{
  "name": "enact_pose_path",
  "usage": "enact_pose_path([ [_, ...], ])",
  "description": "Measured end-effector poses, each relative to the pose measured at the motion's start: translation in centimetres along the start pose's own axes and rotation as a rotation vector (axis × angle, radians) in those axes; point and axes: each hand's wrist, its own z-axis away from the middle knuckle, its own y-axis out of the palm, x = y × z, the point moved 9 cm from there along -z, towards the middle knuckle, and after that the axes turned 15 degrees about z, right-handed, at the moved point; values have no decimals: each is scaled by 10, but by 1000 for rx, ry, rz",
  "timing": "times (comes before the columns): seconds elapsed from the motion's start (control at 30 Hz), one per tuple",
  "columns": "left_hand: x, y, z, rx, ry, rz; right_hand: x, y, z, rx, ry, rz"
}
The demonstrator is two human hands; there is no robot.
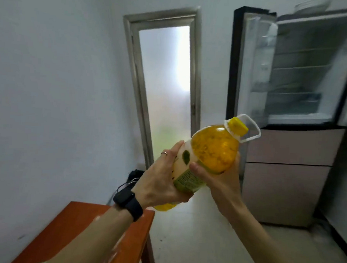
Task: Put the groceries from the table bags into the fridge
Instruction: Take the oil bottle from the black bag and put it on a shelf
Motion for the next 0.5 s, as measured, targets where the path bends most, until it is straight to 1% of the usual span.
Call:
enact_pose_path([
  [0.1, -24, 58, -64, 80, 100, 50, -11, -76, -35, -118, -23, 77],
  [0.2, -35, 108, -119, 138, 166, 59, -29, -131, -65, -178, -21, 137],
  [0.37, -40, 175, -207, 203, 251, 110, -59, -201, -126, -250, -30, 189],
  [0.5, -32, 220, -282, 218, 310, 153, -82, -245, -184, -320, -55, 221],
])
